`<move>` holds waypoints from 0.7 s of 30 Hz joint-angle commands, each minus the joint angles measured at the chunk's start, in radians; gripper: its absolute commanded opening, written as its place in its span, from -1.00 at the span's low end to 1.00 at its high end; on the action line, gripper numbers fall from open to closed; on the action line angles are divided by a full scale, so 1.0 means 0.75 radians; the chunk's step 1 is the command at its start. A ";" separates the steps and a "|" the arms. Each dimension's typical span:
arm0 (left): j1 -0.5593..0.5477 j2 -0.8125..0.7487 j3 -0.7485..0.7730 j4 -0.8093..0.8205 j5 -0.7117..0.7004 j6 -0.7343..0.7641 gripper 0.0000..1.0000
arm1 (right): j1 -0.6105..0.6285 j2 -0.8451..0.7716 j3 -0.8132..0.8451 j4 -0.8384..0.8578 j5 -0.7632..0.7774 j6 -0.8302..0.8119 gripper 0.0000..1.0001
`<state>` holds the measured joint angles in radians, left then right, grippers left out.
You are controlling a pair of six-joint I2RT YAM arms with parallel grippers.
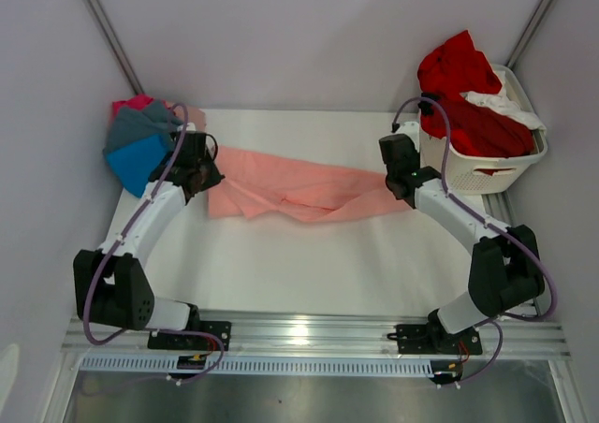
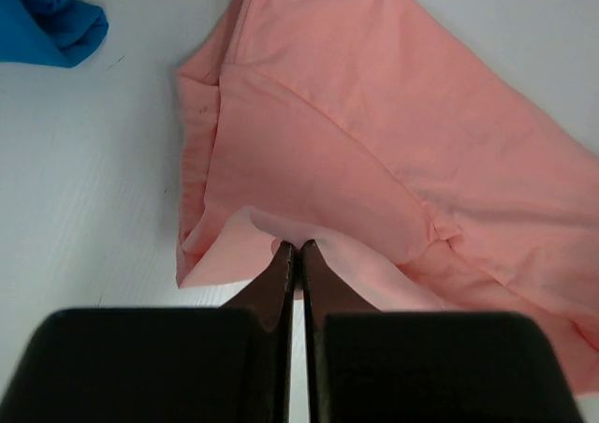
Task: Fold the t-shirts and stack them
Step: Fold the other side of the tshirt into a rectangle
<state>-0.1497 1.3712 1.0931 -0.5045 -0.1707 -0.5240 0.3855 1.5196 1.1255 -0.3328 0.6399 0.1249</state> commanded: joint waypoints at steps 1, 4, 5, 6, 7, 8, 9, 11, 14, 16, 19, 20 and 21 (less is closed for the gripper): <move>0.011 0.065 0.083 0.192 0.027 0.017 -0.99 | 0.030 0.005 -0.001 0.214 0.118 -0.233 -1.00; 0.014 0.115 0.158 0.219 0.025 0.044 -0.99 | 0.032 0.017 -0.016 0.282 0.145 -0.338 -1.00; 0.014 0.143 0.172 0.219 0.013 0.062 -0.99 | 0.032 0.023 -0.016 0.323 0.161 -0.363 -1.00; 0.014 0.158 0.209 0.217 -0.009 0.069 -0.99 | 0.032 0.031 -0.014 0.347 0.181 -0.395 -1.00; 0.014 0.168 0.222 0.219 -0.048 0.077 -0.99 | 0.032 0.050 -0.010 0.404 0.232 -0.469 -1.00; 0.014 0.178 0.234 0.225 -0.063 0.099 -0.99 | 0.028 0.060 -0.010 0.427 0.255 -0.506 -1.00; 0.016 0.200 0.270 0.245 -0.073 0.109 -0.99 | 0.026 0.070 -0.006 0.482 0.280 -0.541 -1.00; 0.018 0.227 0.307 0.253 -0.110 0.136 -0.99 | 0.016 0.111 0.015 0.542 0.313 -0.627 -1.00; 0.036 0.311 0.379 0.237 -0.151 0.142 -0.99 | 0.008 0.176 0.047 0.591 0.321 -0.708 -1.00; 0.046 0.393 0.446 0.188 -0.155 0.142 -0.99 | 0.008 0.219 0.056 0.642 0.317 -0.759 -1.00; 0.052 0.495 0.481 0.159 -0.181 0.142 -0.99 | 0.006 0.311 0.076 0.693 0.321 -0.850 -1.00; 0.054 0.519 0.490 0.151 -0.185 0.132 -0.99 | 0.006 0.330 0.082 0.714 0.321 -0.866 -1.00; 0.056 0.540 0.494 0.143 -0.190 0.130 -0.99 | 0.006 0.360 0.082 0.734 0.311 -0.896 -1.00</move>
<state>-0.1226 1.7309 1.4223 -0.3717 -0.2642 -0.4427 0.3912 1.7473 1.1427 0.1089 0.8463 -0.4469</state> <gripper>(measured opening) 0.011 0.007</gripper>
